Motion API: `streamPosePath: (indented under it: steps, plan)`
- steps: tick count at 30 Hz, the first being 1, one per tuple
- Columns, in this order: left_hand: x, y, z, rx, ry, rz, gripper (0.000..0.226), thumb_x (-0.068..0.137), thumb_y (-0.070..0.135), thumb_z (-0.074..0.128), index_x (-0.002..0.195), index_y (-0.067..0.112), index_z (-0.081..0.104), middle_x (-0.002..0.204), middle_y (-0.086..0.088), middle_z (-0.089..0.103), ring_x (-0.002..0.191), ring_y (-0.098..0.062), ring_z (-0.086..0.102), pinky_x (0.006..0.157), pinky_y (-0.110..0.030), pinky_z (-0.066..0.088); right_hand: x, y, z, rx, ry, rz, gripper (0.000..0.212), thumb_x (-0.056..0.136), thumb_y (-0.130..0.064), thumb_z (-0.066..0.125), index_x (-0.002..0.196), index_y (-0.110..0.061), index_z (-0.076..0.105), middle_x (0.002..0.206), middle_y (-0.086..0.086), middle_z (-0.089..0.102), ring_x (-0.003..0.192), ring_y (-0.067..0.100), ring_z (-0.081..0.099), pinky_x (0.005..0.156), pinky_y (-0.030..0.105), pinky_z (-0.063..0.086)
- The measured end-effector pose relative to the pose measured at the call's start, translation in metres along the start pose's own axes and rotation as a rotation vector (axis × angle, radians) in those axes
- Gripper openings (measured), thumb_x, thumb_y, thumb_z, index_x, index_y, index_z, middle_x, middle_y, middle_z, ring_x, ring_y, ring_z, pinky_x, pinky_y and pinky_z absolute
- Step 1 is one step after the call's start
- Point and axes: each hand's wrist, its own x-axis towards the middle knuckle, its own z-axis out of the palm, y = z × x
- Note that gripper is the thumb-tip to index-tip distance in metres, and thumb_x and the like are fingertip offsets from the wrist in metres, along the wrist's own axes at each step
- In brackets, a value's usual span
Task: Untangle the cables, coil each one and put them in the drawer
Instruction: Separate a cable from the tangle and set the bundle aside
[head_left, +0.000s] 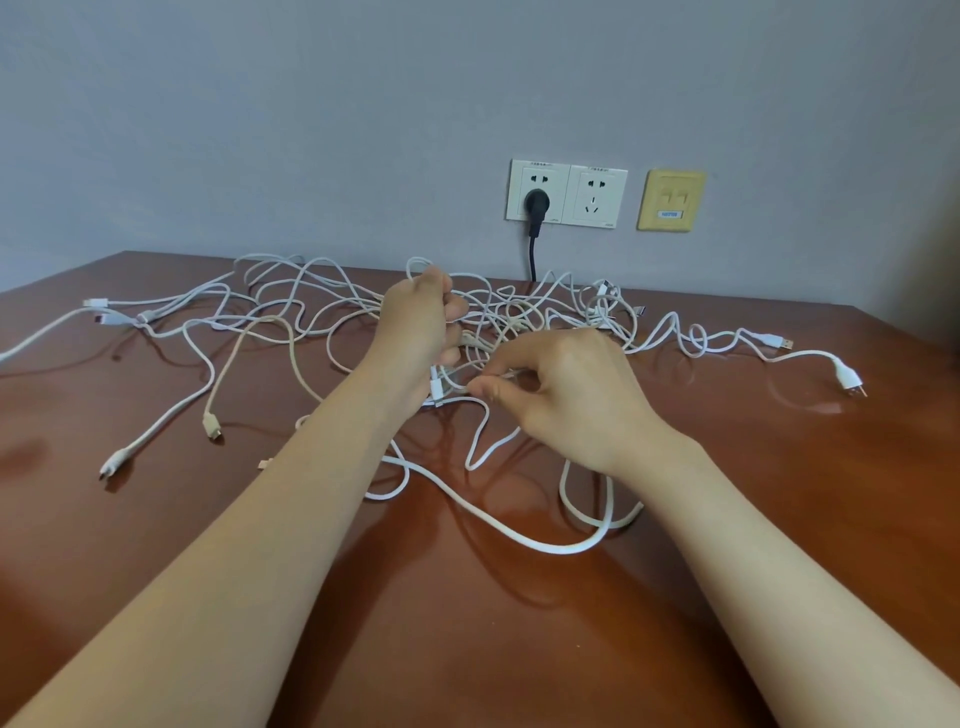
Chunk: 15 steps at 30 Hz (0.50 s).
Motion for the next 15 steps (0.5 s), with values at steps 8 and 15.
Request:
streamPosePath:
  steps: [8, 15]
  plan:
    - [-0.006, -0.003, 0.008, 0.32, -0.082, 0.113, 0.035, 0.102, 0.033, 0.03, 0.074, 0.018, 0.044, 0.037, 0.011, 0.044, 0.027, -0.003, 0.03, 0.033, -0.014, 0.022, 0.002, 0.01, 0.005, 0.26, 0.03, 0.129, 0.009, 0.075, -0.038, 0.074, 0.072, -0.032, 0.068, 0.047, -0.019, 0.049, 0.053, 0.001, 0.046, 0.055, 0.023, 0.028]
    - [-0.025, 0.001, 0.02, 0.567, -0.259, 0.19, 0.056, 0.098, 0.05, 0.014, 0.06, 0.019, 0.041, 0.048, 0.009, 0.045, 0.046, -0.004, 0.045, 0.05, -0.022, 0.033, 0.005, 0.007, 0.005, 0.39, 0.19, 0.191, 0.04, 0.067, -0.016, 0.076, 0.074, -0.025, 0.037, 0.052, -0.007, 0.046, 0.049, 0.015, 0.035, 0.057, 0.032, 0.035]
